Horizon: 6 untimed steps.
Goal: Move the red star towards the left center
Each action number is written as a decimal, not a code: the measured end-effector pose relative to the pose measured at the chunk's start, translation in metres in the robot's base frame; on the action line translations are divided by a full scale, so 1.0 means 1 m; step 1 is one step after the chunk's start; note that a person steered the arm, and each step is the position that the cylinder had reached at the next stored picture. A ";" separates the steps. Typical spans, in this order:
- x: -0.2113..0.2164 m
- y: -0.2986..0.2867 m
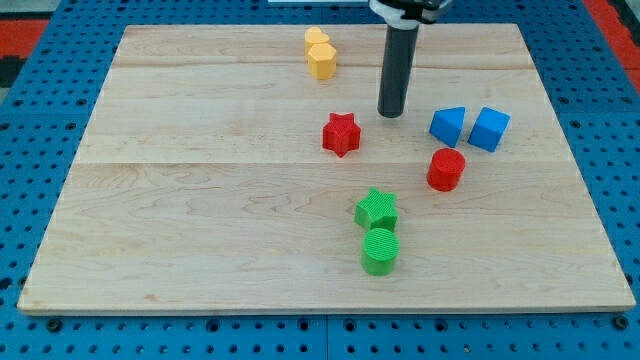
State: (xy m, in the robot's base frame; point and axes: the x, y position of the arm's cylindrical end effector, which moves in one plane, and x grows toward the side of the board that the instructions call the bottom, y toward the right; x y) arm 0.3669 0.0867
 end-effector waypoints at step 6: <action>0.043 -0.105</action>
State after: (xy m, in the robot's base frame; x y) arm 0.4102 -0.0184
